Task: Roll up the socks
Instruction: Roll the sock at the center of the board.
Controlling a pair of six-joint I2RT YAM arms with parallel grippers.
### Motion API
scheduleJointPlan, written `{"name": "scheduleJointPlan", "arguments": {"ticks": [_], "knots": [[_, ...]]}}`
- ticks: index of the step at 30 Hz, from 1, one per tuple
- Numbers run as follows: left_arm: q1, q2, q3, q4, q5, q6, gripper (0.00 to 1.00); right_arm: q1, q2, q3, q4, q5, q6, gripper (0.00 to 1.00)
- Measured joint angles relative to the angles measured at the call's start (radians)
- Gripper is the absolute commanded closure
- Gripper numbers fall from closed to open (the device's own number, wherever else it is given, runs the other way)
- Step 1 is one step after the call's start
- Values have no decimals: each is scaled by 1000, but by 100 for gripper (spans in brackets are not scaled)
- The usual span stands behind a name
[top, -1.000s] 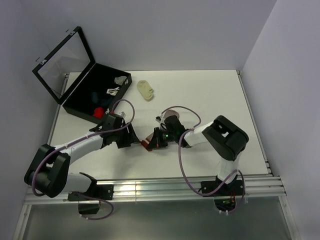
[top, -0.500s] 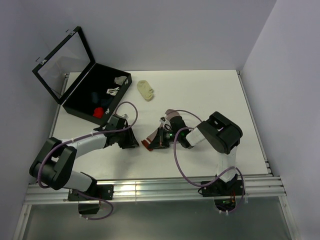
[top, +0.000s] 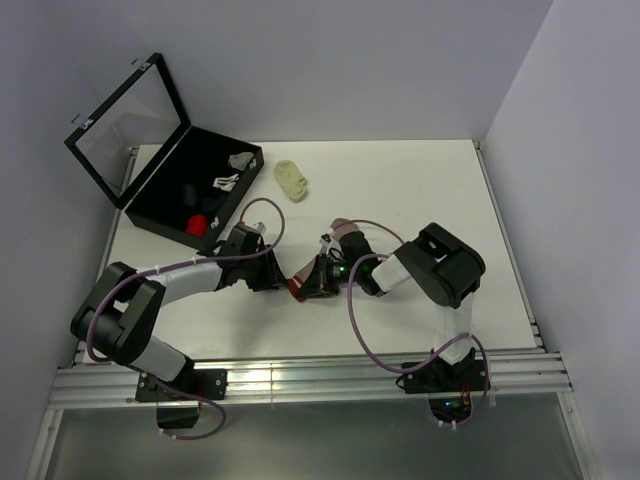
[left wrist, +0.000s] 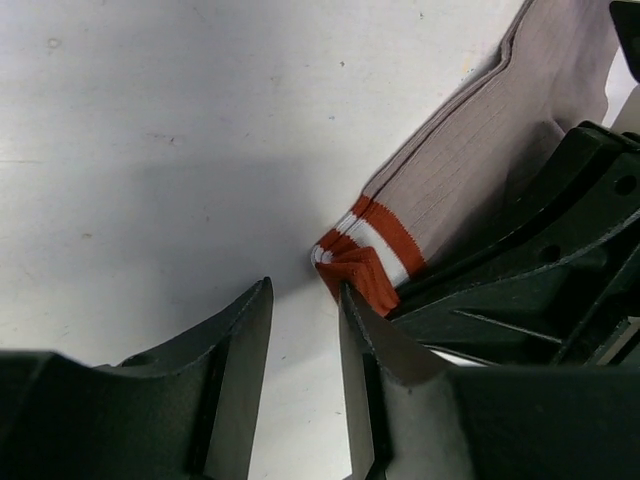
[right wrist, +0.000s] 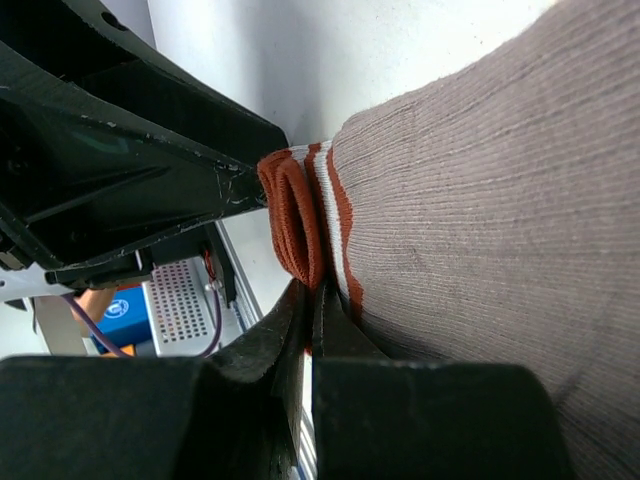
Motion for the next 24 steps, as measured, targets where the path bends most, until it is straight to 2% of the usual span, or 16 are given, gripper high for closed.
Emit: {"name": "scheduleJointPlan", "arguments": {"ticks": [5,11,15,20,24], "knots": [[-5,20,13,12,8,-6,59,0,0,12,-27,-1,-5,93],[-18,64,52,16,7,-18,61,-2,-3,45,-89,-4,-26,72],[-29,90,76,16,3,-26,63,0,-27,71,-159,8,-61,61],[-35,114,98,16,-5,-41,64,26,-92,120,-327,107,-149,57],[-40,136,123,13,-7,-43,65,76,-139,190,-506,259,-243,57]]}}
